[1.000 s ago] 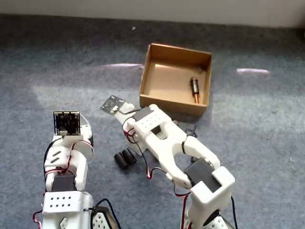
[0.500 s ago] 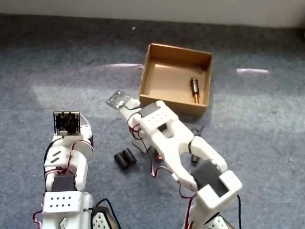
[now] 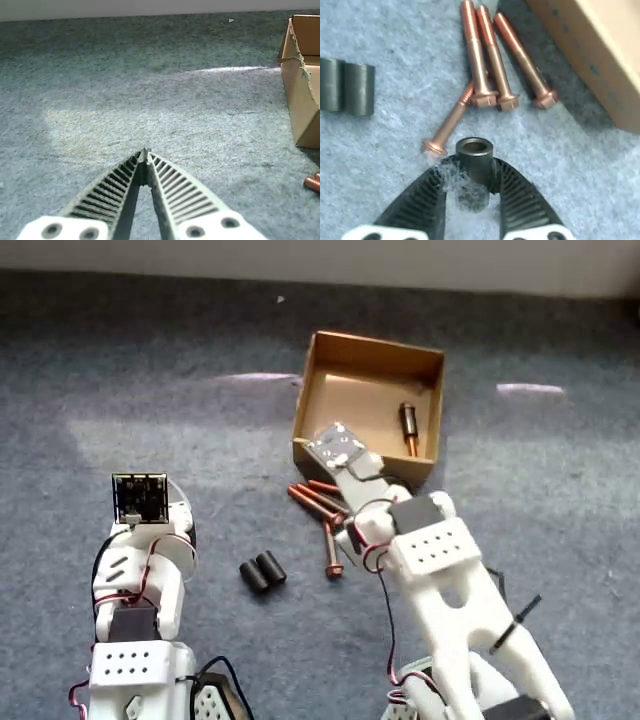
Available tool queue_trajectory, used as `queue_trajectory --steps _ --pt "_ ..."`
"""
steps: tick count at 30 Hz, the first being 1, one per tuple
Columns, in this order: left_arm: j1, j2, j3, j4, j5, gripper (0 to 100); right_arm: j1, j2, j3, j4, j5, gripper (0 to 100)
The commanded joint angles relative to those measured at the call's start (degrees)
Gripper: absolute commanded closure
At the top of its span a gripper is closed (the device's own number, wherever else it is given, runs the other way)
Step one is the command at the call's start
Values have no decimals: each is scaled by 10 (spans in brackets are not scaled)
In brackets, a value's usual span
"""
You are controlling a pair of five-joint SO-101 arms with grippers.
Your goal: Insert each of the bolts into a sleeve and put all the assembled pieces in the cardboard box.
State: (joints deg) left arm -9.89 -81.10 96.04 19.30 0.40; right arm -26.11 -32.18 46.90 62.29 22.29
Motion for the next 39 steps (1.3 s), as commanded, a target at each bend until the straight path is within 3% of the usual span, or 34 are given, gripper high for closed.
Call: queue_trajectory --steps 1,8,15,23,32,39 --pt "-8 -5 16 -14 -7 993 52 -92 42 0 3 992" --pt "-8 -5 1 -1 -8 992 106 -165 132 -42 -35 992" --pt "-12 -5 -80 159 -103 989 182 -182 229 -169 -103 992" --pt "-7 0 -159 202 -127 989 210 -220 242 -186 -167 992" --pt "116 6 -318 345 -201 989 240 -298 284 -187 -170 992" --pt "169 156 -389 400 -302 989 273 -398 323 -187 -170 992"
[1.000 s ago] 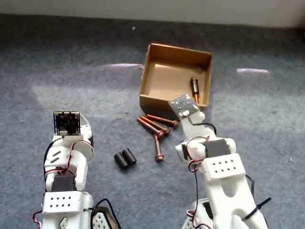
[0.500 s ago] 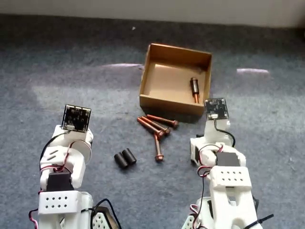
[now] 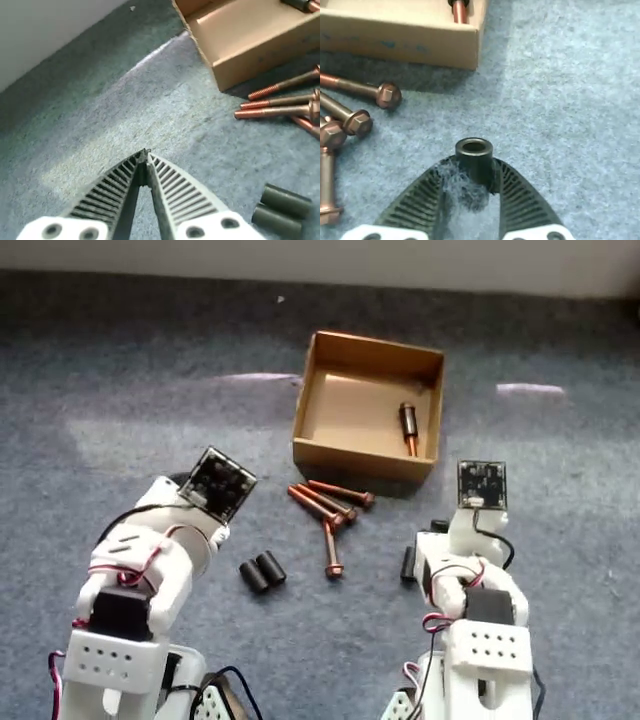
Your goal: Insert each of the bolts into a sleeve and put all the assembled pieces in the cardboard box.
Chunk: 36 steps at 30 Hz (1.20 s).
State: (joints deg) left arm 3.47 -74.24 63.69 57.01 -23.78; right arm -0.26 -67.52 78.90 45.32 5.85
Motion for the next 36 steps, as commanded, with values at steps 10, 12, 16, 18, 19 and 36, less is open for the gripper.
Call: queue_trajectory --steps 10,12,16,18,19,36 --pt "86 353 -234 68 -229 866 23 -118 33 -17 -5 992" --pt "95 402 -261 68 -261 866 24 -118 32 -17 -5 992" --pt "115 493 -309 68 -308 867 51 -119 29 -17 -5 992" --pt "128 532 -327 68 -327 867 56 -119 28 -17 -5 992" --pt "136 553 -335 68 -337 867 56 -119 28 -17 -5 992" --pt "252 841 -513 68 -375 867 58 -119 28 -17 -3 992"
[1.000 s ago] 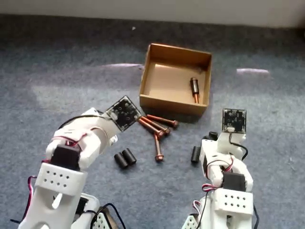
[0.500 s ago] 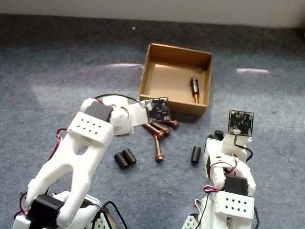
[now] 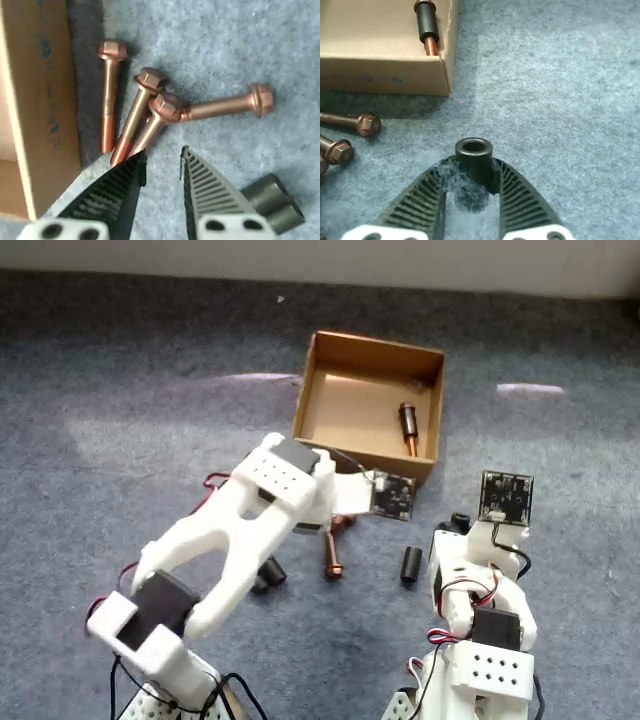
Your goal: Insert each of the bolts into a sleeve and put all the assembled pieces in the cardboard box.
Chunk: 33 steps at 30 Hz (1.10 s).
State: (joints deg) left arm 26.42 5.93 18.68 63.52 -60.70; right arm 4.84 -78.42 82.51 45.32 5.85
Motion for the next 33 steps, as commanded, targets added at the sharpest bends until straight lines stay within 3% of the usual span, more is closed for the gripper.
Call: queue_trajectory --steps 1,9,26,33 --pt "22 52 -76 3 -5 867 7 -10 -8 -17 -3 992" --pt "23 118 -116 2 -5 867 7 -11 -8 -17 -2 992" --pt "52 121 -95 2 -5 903 7 -11 -8 -17 -2 992" --pt "49 116 -96 16 -2 995 7 -11 -8 -17 -2 992"
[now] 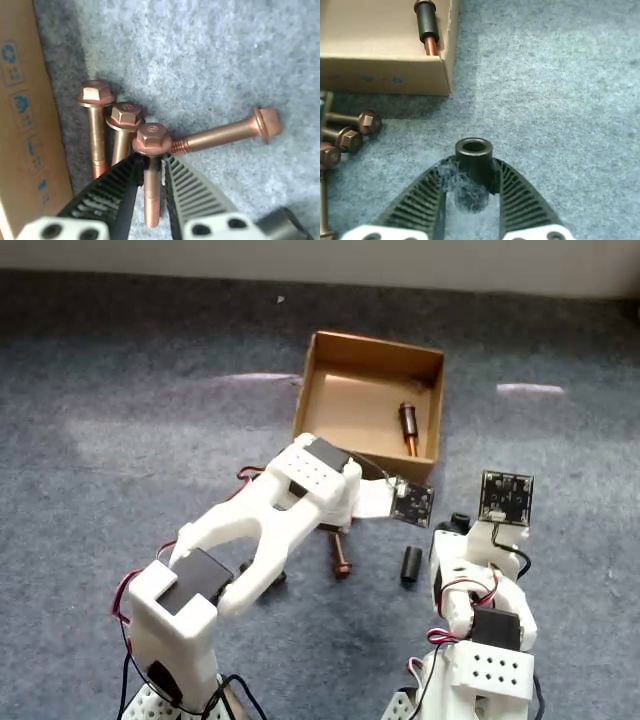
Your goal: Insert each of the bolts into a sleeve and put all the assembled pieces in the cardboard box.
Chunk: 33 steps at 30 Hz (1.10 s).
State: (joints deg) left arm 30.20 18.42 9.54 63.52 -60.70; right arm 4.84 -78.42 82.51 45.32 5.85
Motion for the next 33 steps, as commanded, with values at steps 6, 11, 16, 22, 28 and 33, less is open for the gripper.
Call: queue_trajectory --steps 6,11,16,22,28,33 --pt "10 -10 -9 65 -2 994 7 -11 -7 -17 -2 992" --pt "0 -15 -10 76 5 994 7 -11 -4 -17 -2 992" --pt "-21 -76 -5 76 63 994 7 -11 -4 -17 -2 992" --pt "-33 -155 29 93 81 994 7 -11 -4 -17 -2 992" --pt "-33 -225 79 91 144 994 7 -11 -4 -16 -3 992" --pt "-33 -298 117 91 222 994 7 -11 -4 -15 -3 992"
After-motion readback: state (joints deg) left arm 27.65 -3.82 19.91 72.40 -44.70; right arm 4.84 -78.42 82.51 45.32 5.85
